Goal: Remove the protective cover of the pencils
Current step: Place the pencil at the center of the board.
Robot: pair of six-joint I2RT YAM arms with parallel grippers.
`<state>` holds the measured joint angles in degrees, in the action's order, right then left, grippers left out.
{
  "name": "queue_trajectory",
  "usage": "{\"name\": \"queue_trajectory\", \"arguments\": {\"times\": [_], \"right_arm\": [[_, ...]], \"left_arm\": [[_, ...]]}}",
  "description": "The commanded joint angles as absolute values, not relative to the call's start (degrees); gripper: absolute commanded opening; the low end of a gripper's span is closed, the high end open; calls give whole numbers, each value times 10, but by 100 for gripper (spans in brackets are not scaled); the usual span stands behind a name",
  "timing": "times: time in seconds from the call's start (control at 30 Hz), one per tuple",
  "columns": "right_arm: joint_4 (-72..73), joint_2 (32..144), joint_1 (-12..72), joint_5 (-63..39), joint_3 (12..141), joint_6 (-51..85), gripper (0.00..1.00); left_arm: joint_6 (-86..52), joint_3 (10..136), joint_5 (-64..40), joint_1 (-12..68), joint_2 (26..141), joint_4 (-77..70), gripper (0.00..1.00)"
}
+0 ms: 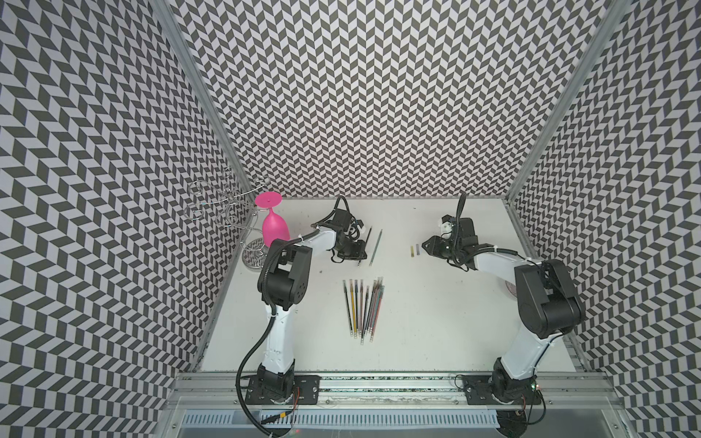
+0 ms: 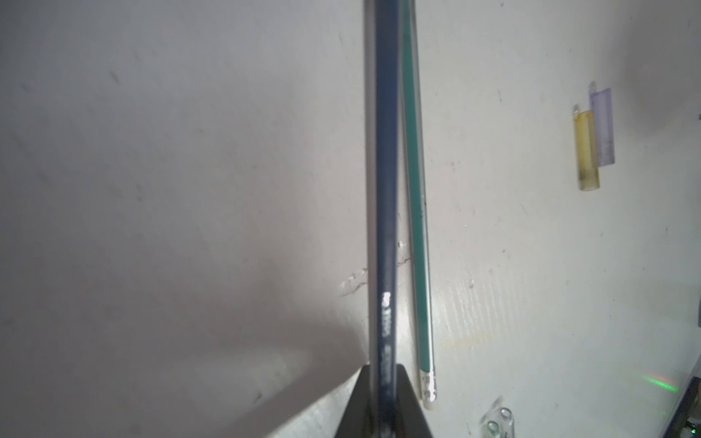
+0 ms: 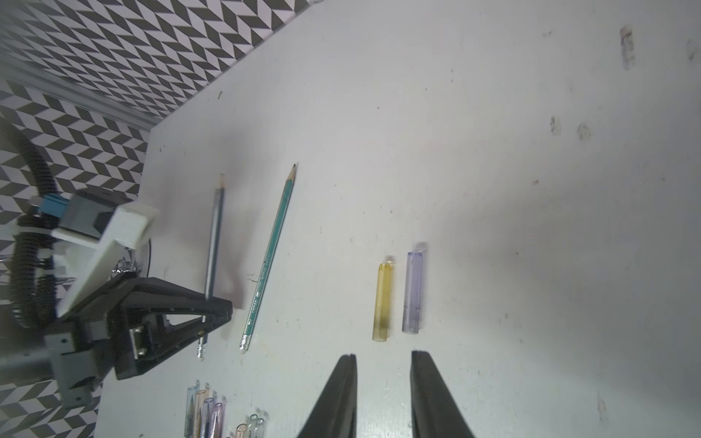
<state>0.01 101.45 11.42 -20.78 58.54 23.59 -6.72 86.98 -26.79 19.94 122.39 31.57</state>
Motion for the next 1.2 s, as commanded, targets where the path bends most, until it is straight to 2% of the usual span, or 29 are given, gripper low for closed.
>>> {"name": "queue_trajectory", "arguments": {"times": [0.0,0.13,0.33,0.5,0.73,0.97,1.17], "right_arm": [[33,996,110,-185,575,234,27],[42,997,109,-190,567,237,27],[45,997,109,-192,564,237,27],[45,993,114,-192,561,236,27],[29,974,171,-151,564,226,26],[5,944,284,-113,527,252,26],[13,928,363,-84,472,353,33]], "left_arm": [[-58,885,-247,202,1231,331,16],[-61,885,-249,202,1232,329,20],[-62,885,-258,202,1231,325,20],[-67,880,-306,200,1227,309,18],[-69,880,-345,197,1221,303,15],[-67,847,-395,184,1109,241,14],[-95,753,-460,184,958,117,15]]}}
